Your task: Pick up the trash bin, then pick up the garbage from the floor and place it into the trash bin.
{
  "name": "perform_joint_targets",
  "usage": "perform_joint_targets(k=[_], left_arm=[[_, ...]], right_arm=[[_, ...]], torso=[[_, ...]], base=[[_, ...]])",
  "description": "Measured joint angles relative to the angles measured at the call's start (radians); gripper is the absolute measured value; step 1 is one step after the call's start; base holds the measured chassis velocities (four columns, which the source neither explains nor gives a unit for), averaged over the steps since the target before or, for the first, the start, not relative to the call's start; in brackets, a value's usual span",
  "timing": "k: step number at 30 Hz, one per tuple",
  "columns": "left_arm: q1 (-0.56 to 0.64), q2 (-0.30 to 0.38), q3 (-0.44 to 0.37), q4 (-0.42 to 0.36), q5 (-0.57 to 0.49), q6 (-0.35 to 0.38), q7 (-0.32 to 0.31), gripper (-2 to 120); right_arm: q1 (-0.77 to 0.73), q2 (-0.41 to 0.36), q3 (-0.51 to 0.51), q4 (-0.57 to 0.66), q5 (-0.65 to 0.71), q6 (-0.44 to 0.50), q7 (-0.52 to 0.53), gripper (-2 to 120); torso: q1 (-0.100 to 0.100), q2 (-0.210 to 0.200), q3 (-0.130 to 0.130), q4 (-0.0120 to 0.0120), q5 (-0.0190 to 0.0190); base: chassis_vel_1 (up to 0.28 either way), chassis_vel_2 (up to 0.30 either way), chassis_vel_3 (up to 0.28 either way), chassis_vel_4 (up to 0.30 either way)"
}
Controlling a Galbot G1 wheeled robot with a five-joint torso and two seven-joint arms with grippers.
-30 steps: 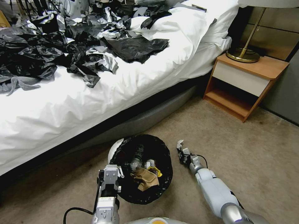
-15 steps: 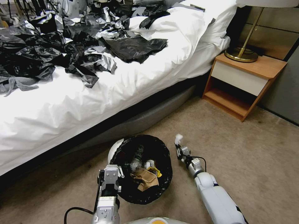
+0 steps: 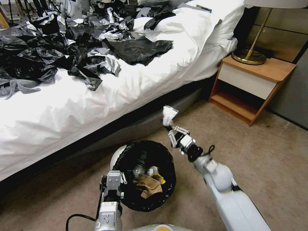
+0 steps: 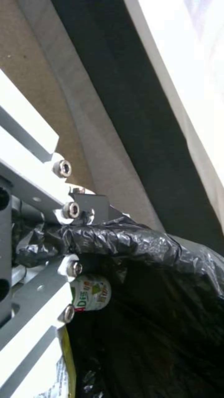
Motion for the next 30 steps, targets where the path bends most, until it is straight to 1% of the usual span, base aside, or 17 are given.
perform_joint_targets(k=[2, 4, 6, 7, 9, 10, 14, 16, 17, 18, 19, 22, 23, 25, 26, 29, 30], left_arm=[[-0.001, 0.002, 0.001, 0.001, -0.011, 0.004, 0.000, 0], [-0.002, 0.003, 0.001, 0.002, -0.014, 0.005, 0.000, 0], [-0.004, 0.004, 0.000, 0.003, -0.017, 0.007, -0.001, 0], [-0.004, 0.004, 0.000, 0.003, -0.017, 0.007, -0.001, 0], [-0.006, 0.004, -0.001, 0.005, -0.019, 0.007, -0.001, 0], [-0.006, 0.004, -0.001, 0.005, -0.019, 0.007, -0.001, 0], [-0.008, 0.005, 0.000, 0.006, -0.021, 0.008, -0.001, 0], [-0.009, 0.005, 0.000, 0.006, -0.021, 0.008, -0.001, 0], [-0.009, 0.005, 0.001, 0.006, -0.021, 0.008, -0.001, 0], [-0.009, 0.005, 0.001, 0.006, -0.021, 0.009, -0.002, 0], [-0.009, 0.005, 0.001, 0.006, -0.021, 0.009, -0.002, 0], [-0.009, 0.005, 0.001, 0.006, -0.022, 0.009, -0.002, 0], [-0.009, 0.005, 0.001, 0.006, -0.022, 0.009, -0.002, 0], [-0.009, 0.004, 0.000, 0.006, -0.023, 0.009, -0.002, 0], [-0.009, 0.004, 0.000, 0.006, -0.023, 0.009, -0.002, 0], [-0.010, 0.002, 0.000, 0.008, -0.023, 0.009, -0.003, 0], [-0.010, 0.002, 0.000, 0.008, -0.023, 0.009, -0.003, 0]], right_arm=[[-0.044, -0.029, -0.037, 0.008, -0.011, 0.005, 0.008, 0], [-0.060, -0.039, -0.049, 0.005, -0.023, 0.013, 0.012, 0], [-0.097, -0.066, -0.077, -0.029, -0.056, 0.032, 0.020, 0], [-0.097, -0.066, -0.077, -0.029, -0.056, 0.032, 0.020, 0], [-0.117, -0.084, -0.097, -0.073, -0.074, 0.048, 0.030, 0], [-0.117, -0.084, -0.097, -0.073, -0.074, 0.048, 0.030, 0], [-0.118, -0.061, -0.102, -0.160, -0.109, 0.068, 0.048, 0], [-0.112, -0.054, -0.101, -0.177, -0.117, 0.068, 0.054, 0], [-0.105, -0.048, -0.100, -0.193, -0.125, 0.068, 0.059, 2], [-0.096, -0.040, -0.101, -0.210, -0.130, 0.068, 0.064, 7], [-0.096, -0.040, -0.101, -0.210, -0.130, 0.068, 0.064, 7], [-0.078, -0.024, -0.111, -0.235, -0.130, 0.063, 0.072, 22], [-0.078, -0.024, -0.111, -0.235, -0.130, 0.063, 0.072, 22], [-0.071, -0.019, -0.117, -0.238, -0.130, 0.059, 0.073, 32], [-0.071, -0.019, -0.117, -0.238, -0.130, 0.059, 0.073, 32], [-0.066, -0.015, -0.121, -0.233, -0.129, 0.054, 0.073, 44], [-0.066, -0.015, -0.121, -0.233, -0.129, 0.054, 0.073, 44]], torso=[[0.000, 0.000, 0.000, 0.0000, -0.0003], [0.000, 0.000, 0.000, 0.0002, -0.0002], [0.000, 0.000, 0.000, 0.0002, 0.0000], [0.000, 0.000, 0.000, 0.0002, 0.0000], [0.000, 0.000, 0.000, 0.0001, -0.0003], [0.000, 0.000, 0.000, 0.0001, -0.0003], [0.000, 0.000, 0.000, 0.0002, 0.0000], [0.000, 0.000, 0.000, 0.0002, -0.0002], [0.000, 0.000, 0.000, 0.0002, -0.0002], [0.000, 0.000, 0.000, 0.0002, -0.0002], [0.000, 0.000, 0.000, 0.0002, -0.0002], [0.000, 0.000, 0.000, 0.0003, -0.0002], [0.000, 0.000, 0.000, 0.0003, -0.0002], [0.000, 0.000, 0.000, 0.0003, -0.0002], [0.000, 0.000, 0.000, 0.0003, -0.0002], [0.000, 0.000, 0.000, 0.0002, -0.0002], [0.000, 0.000, 0.000, 0.0002, -0.0002]], base=[[0.000, 0.000, 0.000, 0.000], [0.000, 0.000, 0.000, 0.000], [0.000, 0.000, 0.000, 0.000], [0.000, 0.000, 0.000, 0.000], [0.000, 0.000, 0.000, 0.000], [0.000, 0.000, 0.000, 0.000], [0.000, 0.000, 0.000, 0.000], [0.000, 0.000, 0.000, 0.000], [0.000, 0.000, 0.000, 0.000], [0.000, 0.000, 0.000, 0.000], [0.000, 0.000, 0.000, 0.000], [0.000, 0.000, 0.000, 0.000], [0.000, 0.000, 0.000, 0.000], [0.000, 0.000, 0.000, 0.000], [0.000, 0.000, 0.000, 0.000], [0.000, 0.000, 0.000, 0.000], [0.000, 0.000, 0.000, 0.000]])
